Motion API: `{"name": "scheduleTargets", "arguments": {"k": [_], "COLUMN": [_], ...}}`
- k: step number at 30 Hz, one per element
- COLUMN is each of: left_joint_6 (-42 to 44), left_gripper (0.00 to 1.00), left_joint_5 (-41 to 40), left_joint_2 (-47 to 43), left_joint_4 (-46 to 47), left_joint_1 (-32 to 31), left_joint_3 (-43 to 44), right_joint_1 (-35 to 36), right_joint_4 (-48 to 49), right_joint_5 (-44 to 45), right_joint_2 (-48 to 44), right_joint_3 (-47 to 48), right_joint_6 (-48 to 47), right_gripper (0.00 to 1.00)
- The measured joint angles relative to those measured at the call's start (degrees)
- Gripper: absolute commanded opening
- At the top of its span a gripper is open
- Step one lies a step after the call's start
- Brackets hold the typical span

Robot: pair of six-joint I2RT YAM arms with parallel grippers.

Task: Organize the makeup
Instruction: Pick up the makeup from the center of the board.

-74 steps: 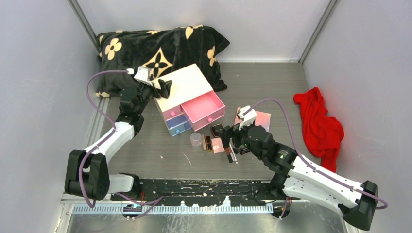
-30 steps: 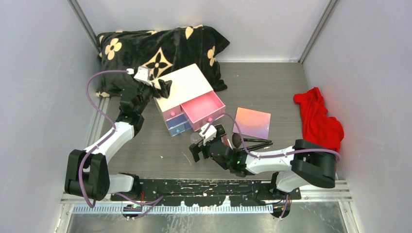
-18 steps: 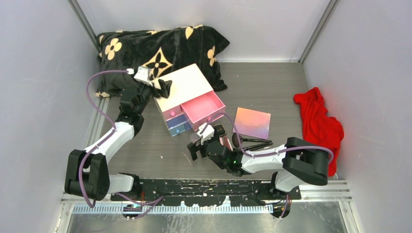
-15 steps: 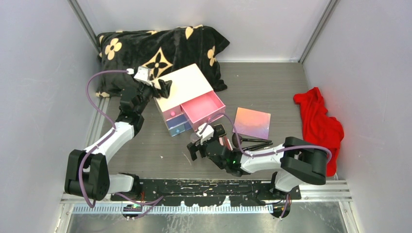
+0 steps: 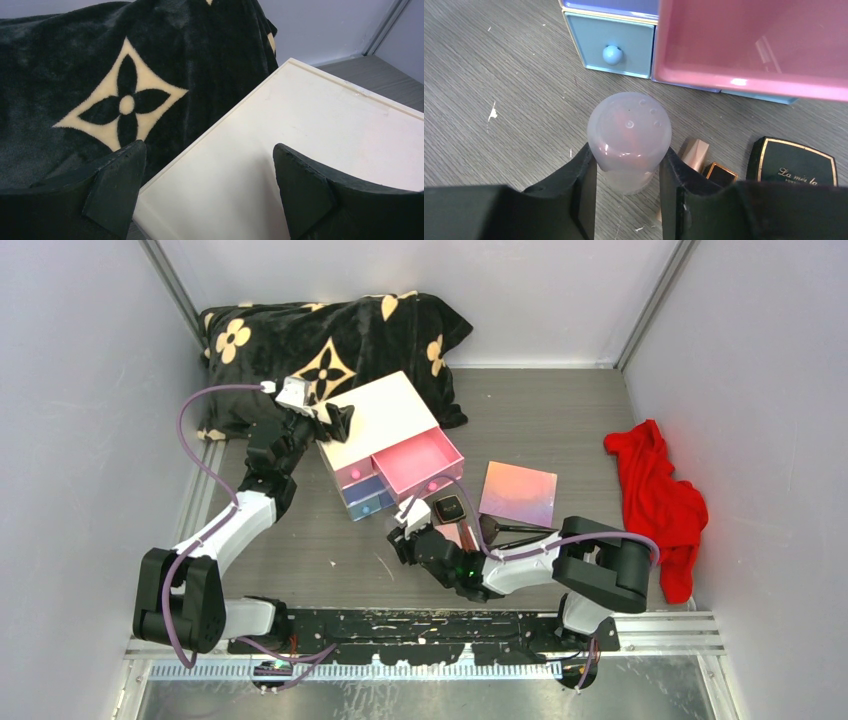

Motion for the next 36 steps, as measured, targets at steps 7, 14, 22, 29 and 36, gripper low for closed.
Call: {"name": "scheduleTargets", "arguments": {"k": [7, 14, 22, 29, 36], "left_joint_6": [0.0, 0.0, 0.0, 0.0, 0.0], "left_gripper": [0.97, 0.97, 0.97, 0.97, 0.97], "left_joint_5": [0.0, 0.0, 0.0, 0.0, 0.0], "left_joint_2": [0.0, 0.0, 0.0, 0.0, 0.0], "left_joint_4": [0.0, 0.0, 0.0, 0.0, 0.0], "left_joint_1": [0.0, 0.0, 0.0, 0.0, 0.0], "left_joint_3": [0.0, 0.0, 0.0, 0.0, 0.0], "right_joint_1": [0.0, 0.2, 4.4, 8.2, 8.7], "right_joint_4": [-0.6, -10.3, -25.1, -42.2, -55.7], "right_joint_5": [-0.7, -5.5, -6.8, -7.3, -1.1], "right_joint_2": [-0.2, -7.2, -19.9, -25.3, -27.3], "right_joint_3": [0.2, 0.8, 4.5, 17.7, 33.2], "right_joint_6": [-0.7, -0.1, -0.3, -0.8, -1.6], "right_gripper": [0.01, 0.01, 0.01, 0.01, 0.01]}}
